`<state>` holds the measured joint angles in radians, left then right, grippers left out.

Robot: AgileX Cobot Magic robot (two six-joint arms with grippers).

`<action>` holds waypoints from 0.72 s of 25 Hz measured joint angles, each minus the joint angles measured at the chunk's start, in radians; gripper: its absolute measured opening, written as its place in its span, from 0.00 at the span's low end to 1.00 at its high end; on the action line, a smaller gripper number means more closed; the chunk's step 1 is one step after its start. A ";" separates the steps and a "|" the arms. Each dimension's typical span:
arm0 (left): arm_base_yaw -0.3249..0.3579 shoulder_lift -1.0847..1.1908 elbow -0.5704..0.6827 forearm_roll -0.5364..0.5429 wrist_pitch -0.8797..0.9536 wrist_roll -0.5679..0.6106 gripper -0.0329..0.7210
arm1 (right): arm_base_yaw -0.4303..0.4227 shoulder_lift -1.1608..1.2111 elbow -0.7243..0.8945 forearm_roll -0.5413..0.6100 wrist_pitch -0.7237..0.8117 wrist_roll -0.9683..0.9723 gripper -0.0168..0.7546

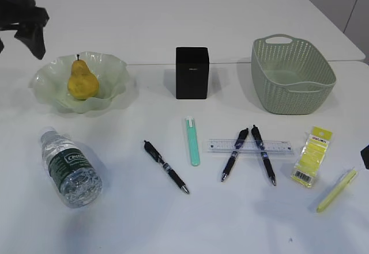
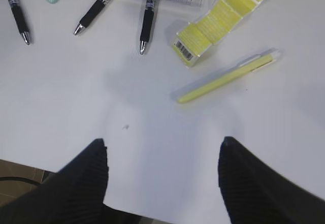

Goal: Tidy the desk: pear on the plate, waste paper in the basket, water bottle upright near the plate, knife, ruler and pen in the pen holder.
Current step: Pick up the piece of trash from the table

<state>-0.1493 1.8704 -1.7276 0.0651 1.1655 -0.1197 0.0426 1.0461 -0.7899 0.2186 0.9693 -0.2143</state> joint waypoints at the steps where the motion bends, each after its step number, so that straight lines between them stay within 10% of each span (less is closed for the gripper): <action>1: 0.000 -0.024 0.037 0.000 0.000 0.002 0.82 | 0.000 0.000 0.000 0.004 0.000 0.000 0.67; 18: 0.000 -0.520 0.783 -0.013 -0.138 0.006 0.82 | 0.000 0.181 -0.129 -0.039 0.073 -0.056 0.67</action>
<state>-0.1493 1.3509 -0.9447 0.0525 1.0277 -0.1136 0.0426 1.2274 -0.9193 0.1799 1.0422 -0.2702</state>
